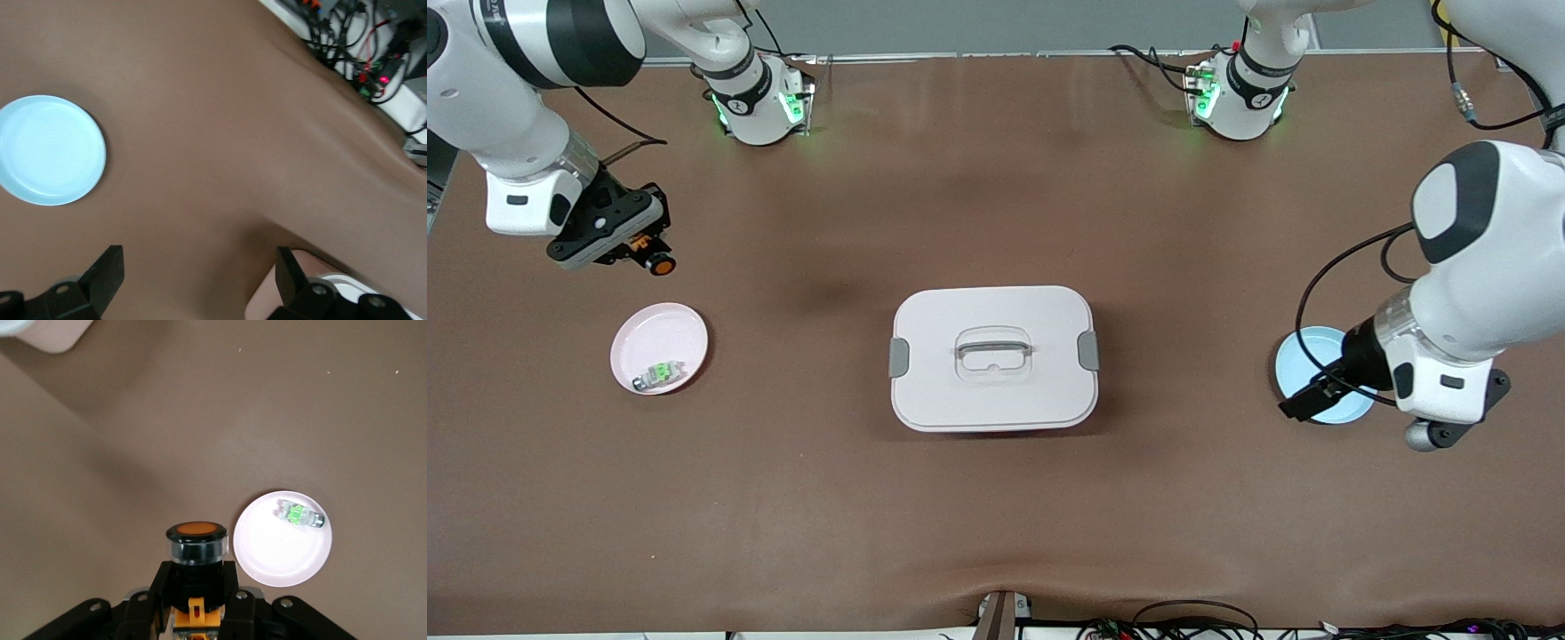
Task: Transfer orange switch to right arm and place
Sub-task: 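Move the switch to the white plate while the left gripper withdraws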
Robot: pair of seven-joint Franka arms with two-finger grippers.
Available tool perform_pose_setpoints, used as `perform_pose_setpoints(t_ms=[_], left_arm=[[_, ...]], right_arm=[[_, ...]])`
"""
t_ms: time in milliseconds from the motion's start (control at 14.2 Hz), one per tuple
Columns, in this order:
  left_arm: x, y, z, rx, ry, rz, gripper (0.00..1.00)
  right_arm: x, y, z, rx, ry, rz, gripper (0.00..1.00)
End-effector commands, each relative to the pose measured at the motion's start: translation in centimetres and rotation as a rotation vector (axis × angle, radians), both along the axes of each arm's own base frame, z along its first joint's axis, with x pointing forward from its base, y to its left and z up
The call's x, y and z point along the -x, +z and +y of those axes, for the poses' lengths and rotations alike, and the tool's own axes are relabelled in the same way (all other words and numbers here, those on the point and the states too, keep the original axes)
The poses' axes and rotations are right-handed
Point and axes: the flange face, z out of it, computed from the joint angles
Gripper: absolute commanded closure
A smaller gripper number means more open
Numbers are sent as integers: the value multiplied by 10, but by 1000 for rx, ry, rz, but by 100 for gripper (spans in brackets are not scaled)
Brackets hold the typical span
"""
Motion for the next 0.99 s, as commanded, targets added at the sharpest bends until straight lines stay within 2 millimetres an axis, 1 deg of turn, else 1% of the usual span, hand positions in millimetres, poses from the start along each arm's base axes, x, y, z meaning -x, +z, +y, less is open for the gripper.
perform_pose_setpoints(t_ms=[0, 71, 141, 212, 282, 353, 424, 494, 565, 635, 776, 847, 918], left_arm=[[16, 16, 8, -39, -47, 43, 0], [21, 24, 26, -56, -38, 67, 0], [25, 27, 30, -62, -102, 81, 0], [29, 33, 33, -75, -211, 73, 0], [34, 50, 38, -106, -291, 44, 0], [39, 65, 47, -154, -347, 18, 0], [44, 75, 50, -175, -386, 8, 0], [48, 77, 63, -177, -384, 32, 0], [56, 82, 69, -178, -379, 67, 0], [63, 89, 70, -178, -380, 79, 0], [73, 103, 67, -173, -376, 77, 0], [81, 110, 74, -176, -370, 97, 0], [96, 131, 71, -183, -371, 81, 0]], right_arm=[[-6, 6, -28, 45, 164, -19, 90], [-8, 4, -39, 51, 218, -21, 90], [-10, 1, -50, 56, 271, -15, 90], [-12, -2, -63, 61, 310, -16, 90], [-13, -5, -79, 67, 342, -15, 90], [-15, -8, -94, 75, 389, -15, 90], [-16, -11, -108, 83, 432, -20, 90], [-19, -18, -121, 89, 479, -18, 90], [-23, -28, -133, 97, 537, -13, 90], [-27, -40, -143, 102, 582, -10, 90], [-35, -71, -161, 95, 621, 11, 90], [-38, -83, -166, 95, 637, 14, 90], [-42, -95, -167, 95, 661, 16, 90]])
